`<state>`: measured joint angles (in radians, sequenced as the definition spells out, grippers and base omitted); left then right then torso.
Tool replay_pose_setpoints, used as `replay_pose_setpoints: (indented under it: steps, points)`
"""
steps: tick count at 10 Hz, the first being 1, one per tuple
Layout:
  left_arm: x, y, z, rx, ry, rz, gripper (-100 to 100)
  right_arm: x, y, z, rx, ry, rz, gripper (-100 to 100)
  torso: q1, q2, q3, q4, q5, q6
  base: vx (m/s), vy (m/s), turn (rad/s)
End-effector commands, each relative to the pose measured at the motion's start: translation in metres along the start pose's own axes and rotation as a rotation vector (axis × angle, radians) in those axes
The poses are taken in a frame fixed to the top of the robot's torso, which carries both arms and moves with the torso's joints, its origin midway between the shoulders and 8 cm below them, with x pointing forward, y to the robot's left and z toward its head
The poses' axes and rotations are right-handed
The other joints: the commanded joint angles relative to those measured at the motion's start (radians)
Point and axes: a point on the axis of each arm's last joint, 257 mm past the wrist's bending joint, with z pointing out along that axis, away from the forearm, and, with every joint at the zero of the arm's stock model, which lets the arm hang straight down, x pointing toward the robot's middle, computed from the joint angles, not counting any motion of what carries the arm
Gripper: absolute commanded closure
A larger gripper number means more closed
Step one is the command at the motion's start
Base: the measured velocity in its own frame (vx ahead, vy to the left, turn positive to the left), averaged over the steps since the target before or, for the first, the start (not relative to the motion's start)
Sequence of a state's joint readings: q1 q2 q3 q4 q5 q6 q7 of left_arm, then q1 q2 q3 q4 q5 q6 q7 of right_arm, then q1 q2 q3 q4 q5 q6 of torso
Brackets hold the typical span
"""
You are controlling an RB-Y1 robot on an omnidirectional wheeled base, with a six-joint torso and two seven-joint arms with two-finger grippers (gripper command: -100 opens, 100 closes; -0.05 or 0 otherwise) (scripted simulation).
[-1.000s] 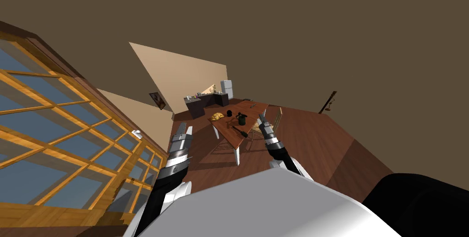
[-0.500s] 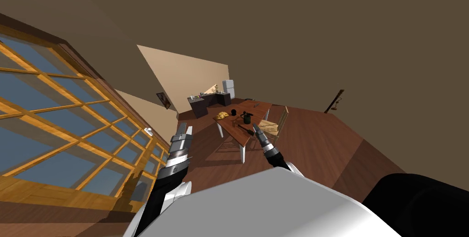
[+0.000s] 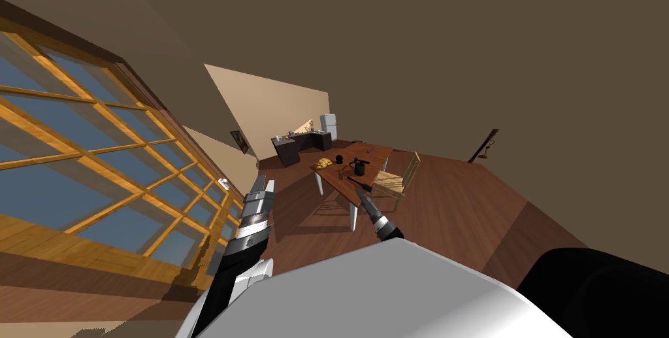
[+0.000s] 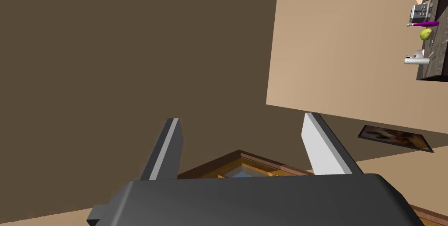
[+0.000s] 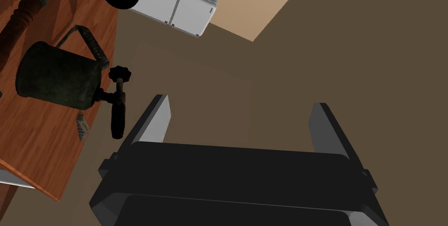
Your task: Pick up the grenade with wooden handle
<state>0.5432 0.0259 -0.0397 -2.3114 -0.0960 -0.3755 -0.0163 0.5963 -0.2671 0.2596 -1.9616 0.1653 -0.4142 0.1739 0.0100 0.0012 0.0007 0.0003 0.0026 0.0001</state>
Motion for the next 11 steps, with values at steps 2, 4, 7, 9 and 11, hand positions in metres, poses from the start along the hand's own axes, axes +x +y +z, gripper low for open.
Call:
replay_pose_setpoints:
  steps: [2,4,7,9,11]
  points:
    - [0.000,0.000,0.000,0.000,0.000,0.000,0,0.026,-0.029,-0.019,0.066,0.069,-0.019,-100,0.000,-0.001,-0.001,0.000,0.000,0.000,0.016,0.130,0.033]
    - [0.000,0.000,0.000,0.000,0.000,0.000,0,0.062,-0.070,-0.054,0.160,0.189,-0.058,-100,-0.002,-0.002,-0.001,0.000,-0.001,0.000,0.024,0.172,0.071]
    - [0.000,0.000,0.000,0.000,0.000,0.000,0,0.097,-0.119,-0.109,0.278,0.328,-0.103,-100,0.000,-0.003,-0.002,-0.001,0.000,0.000,0.056,0.166,0.063]
    - [0.000,0.000,0.000,0.000,0.000,0.000,0,0.098,-0.124,-0.113,0.290,0.333,-0.104,-100,-0.004,-0.005,-0.003,-0.001,-0.001,0.000,0.042,0.065,0.014]
    - [0.000,0.000,0.000,0.000,0.000,0.000,0,0.111,-0.147,-0.146,0.350,0.406,-0.130,-100,-0.006,-0.002,-0.001,0.000,-0.001,0.000,0.033,0.072,0.062]
